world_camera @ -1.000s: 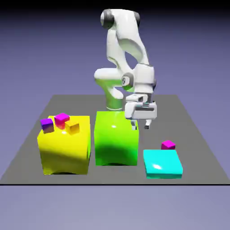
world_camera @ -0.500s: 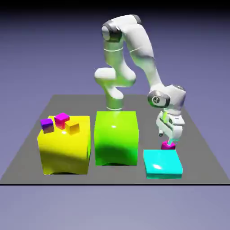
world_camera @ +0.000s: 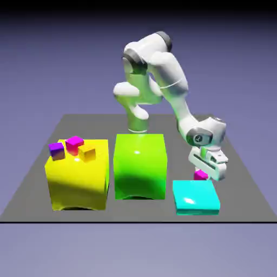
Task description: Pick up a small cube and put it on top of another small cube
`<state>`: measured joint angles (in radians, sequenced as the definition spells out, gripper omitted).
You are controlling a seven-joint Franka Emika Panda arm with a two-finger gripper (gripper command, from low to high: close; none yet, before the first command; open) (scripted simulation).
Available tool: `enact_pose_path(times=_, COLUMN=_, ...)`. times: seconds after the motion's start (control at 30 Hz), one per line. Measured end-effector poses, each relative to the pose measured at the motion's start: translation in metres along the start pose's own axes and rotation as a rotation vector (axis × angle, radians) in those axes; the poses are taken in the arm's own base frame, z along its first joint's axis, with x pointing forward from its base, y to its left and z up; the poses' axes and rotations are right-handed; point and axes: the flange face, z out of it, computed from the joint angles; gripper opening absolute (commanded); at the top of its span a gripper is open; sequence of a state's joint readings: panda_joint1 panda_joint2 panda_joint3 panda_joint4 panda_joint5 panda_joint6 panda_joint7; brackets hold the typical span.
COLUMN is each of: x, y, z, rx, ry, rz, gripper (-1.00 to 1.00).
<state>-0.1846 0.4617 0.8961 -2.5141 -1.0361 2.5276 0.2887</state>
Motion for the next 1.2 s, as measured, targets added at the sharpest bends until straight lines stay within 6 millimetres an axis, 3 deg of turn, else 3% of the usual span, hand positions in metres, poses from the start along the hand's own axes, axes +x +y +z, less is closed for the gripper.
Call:
enact_pose_path(times=0.17, x=-0.001, y=-0.006, z=-0.04, rx=-0.014, ry=0.003, rz=-0.015, gripper=-1.0)
enact_pose_path(times=0.2, x=-0.001, y=0.0, z=-0.041, rx=-0.032, ry=0.003, rz=0.021, gripper=-1.0)
enact_pose_path(times=0.4, x=-0.037, y=0.108, z=-0.041, rx=-0.081, ry=-0.09, rz=0.474, gripper=-1.0)
enact_pose_path(times=0.6, x=-0.098, y=0.207, z=-0.058, rx=-0.13, ry=-0.154, rz=0.927, gripper=-1.0)
enact_pose_path(times=0.77, x=-0.181, y=0.281, z=-0.072, rx=-0.108, ry=-0.231, rz=1.322, gripper=-1.0)
enact_pose_path(times=0.9, x=-0.258, y=0.326, z=-0.088, rx=-0.075, ry=-0.281, rz=1.635, gripper=-1.0)
enact_pose_path(times=1.03, x=-0.342, y=0.355, z=-0.109, rx=-0.028, ry=-0.318, rz=1.944, gripper=-1.0)
enact_pose_path(times=1.2, x=-0.449, y=0.37, z=-0.141, rx=0.06, ry=-0.342, rz=2.314, gripper=-1.0)
